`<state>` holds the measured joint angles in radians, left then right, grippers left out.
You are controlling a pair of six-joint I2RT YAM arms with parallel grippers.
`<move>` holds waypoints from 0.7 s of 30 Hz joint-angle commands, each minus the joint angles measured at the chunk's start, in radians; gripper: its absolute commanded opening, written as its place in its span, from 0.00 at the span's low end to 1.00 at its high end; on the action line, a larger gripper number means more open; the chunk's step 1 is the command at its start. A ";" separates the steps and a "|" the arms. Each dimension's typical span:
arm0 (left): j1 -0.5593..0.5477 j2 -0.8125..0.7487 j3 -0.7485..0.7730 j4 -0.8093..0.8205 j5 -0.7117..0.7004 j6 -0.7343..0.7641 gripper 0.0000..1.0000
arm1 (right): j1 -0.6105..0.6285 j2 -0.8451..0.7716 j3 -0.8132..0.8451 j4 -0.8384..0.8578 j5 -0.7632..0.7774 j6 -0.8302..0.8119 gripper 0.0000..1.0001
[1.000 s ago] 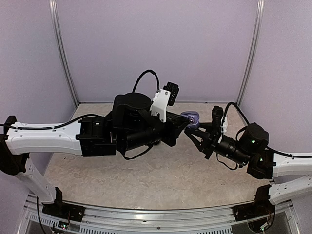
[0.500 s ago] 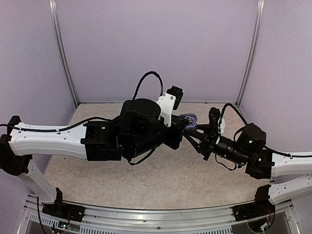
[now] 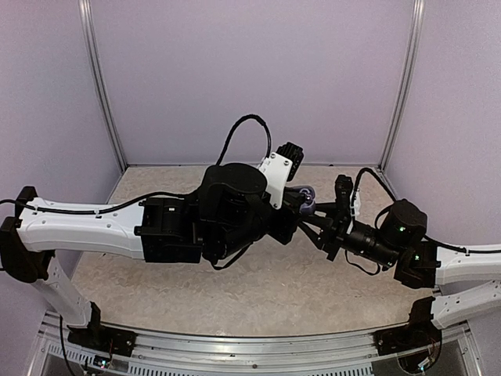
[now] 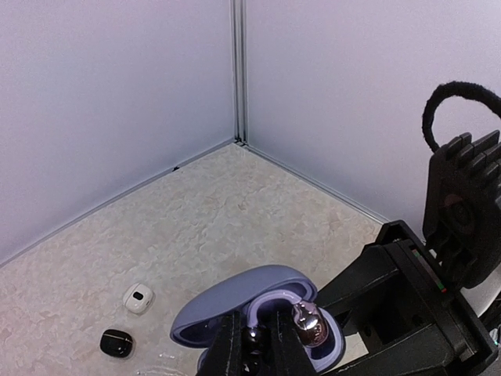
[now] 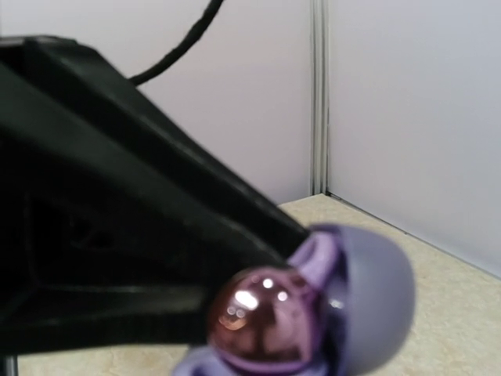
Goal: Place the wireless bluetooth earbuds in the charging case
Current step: Adjust the right earbud in the right side groove of the charging case.
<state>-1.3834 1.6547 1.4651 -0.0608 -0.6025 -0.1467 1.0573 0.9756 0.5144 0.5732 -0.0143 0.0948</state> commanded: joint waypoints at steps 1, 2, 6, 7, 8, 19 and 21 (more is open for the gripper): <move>-0.013 0.022 0.002 -0.057 0.009 0.027 0.00 | 0.011 -0.049 -0.006 0.100 -0.022 0.011 0.00; -0.013 0.020 -0.003 -0.057 0.011 0.026 0.00 | 0.012 -0.051 -0.007 0.103 -0.024 0.010 0.00; -0.016 0.013 -0.010 -0.057 0.017 0.030 0.04 | 0.012 -0.055 -0.007 0.109 -0.030 0.013 0.00; -0.016 0.013 -0.011 -0.057 0.018 0.032 0.06 | 0.012 -0.056 -0.007 0.111 -0.029 0.013 0.00; -0.018 0.011 -0.011 -0.055 0.019 0.034 0.08 | 0.012 -0.055 -0.007 0.111 -0.028 0.014 0.00; -0.019 0.001 -0.024 -0.053 0.022 0.034 0.20 | 0.012 -0.072 -0.018 0.116 -0.014 0.014 0.00; -0.019 0.000 -0.024 -0.052 0.021 0.035 0.21 | 0.010 -0.075 -0.020 0.118 -0.013 0.014 0.00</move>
<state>-1.3949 1.6543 1.4639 -0.0601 -0.5987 -0.1249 1.0576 0.9401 0.4904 0.5747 -0.0288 0.0998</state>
